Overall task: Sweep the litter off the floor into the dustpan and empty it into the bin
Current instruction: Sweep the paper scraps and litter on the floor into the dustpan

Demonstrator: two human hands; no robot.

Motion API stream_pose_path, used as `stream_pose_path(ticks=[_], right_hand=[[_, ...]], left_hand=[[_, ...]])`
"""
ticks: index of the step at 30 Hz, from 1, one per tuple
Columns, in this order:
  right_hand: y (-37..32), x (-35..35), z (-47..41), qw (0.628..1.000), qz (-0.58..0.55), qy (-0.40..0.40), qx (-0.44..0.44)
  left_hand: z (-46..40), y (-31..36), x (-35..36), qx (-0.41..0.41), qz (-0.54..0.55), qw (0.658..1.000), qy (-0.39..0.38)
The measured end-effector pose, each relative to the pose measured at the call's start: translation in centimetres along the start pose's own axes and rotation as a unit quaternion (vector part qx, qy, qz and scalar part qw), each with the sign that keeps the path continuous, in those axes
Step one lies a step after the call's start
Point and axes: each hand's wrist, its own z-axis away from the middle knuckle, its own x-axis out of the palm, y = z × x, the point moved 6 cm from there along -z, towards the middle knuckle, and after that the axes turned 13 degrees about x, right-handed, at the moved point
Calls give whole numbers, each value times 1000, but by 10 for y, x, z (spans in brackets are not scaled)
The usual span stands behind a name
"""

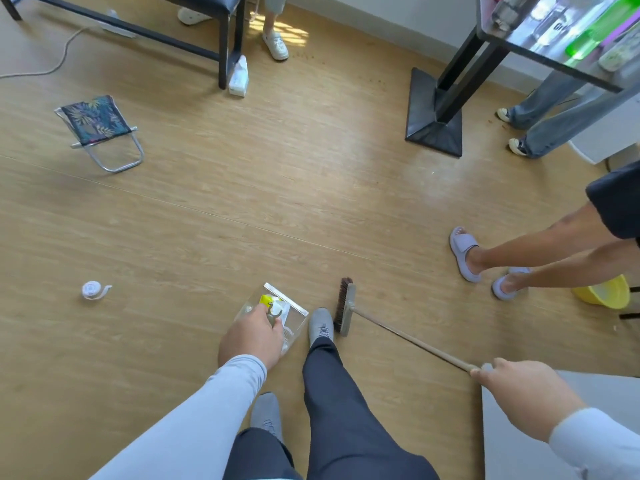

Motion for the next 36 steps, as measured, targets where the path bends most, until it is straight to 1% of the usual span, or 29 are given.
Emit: stream_pose_path(ticks=[3,5,7,9,11,14,15,17,20,23,25,27,30,32,33,36], right_hand=[[13,-7,-2,1000,-21,-13,8],[34,-12,-3,998,-49,-22,25],[64,-17,-3,994,-86,-11,62],[87,-14,0,987,-124,25,96],[99,-6,7,976,-173,45,127],[100,11,20,946,-285,36,152],[96,19,24,930,-332,19,157],[80,33,31,883,-440,-27,162],[53,55,29,791,-585,-79,161],[30,73,15,719,-664,-127,160],[17,77,7,669,-708,-163,157],[6,78,1,632,-736,-187,155],[-12,76,-11,615,-747,-197,155],[-29,69,-22,614,-748,-196,157],[-39,65,-29,622,-743,-195,154],[-71,43,-41,663,-708,-208,127]], left_hand=[[-3,0,-1,-6,1,1000,-5],[-5,-1,-4,-7,5,1000,-6],[-7,-2,-6,-9,8,1000,-5],[-7,-2,-5,-10,5,1000,-8],[-5,-1,-2,-10,0,1000,-9],[0,2,1,-10,-4,1000,-8],[0,2,1,-10,-5,1000,-10],[-1,2,1,-12,-5,1000,-15],[-5,4,-4,-14,-10,1000,-22],[-3,3,-14,-7,-21,999,-36],[1,4,-15,17,-42,997,-59],[4,8,-12,35,-59,995,-76],[0,16,-3,30,-64,995,-66],[-2,23,9,31,-63,995,-68],[-2,27,15,31,-64,995,-71],[-1,34,26,28,-69,995,-67]])
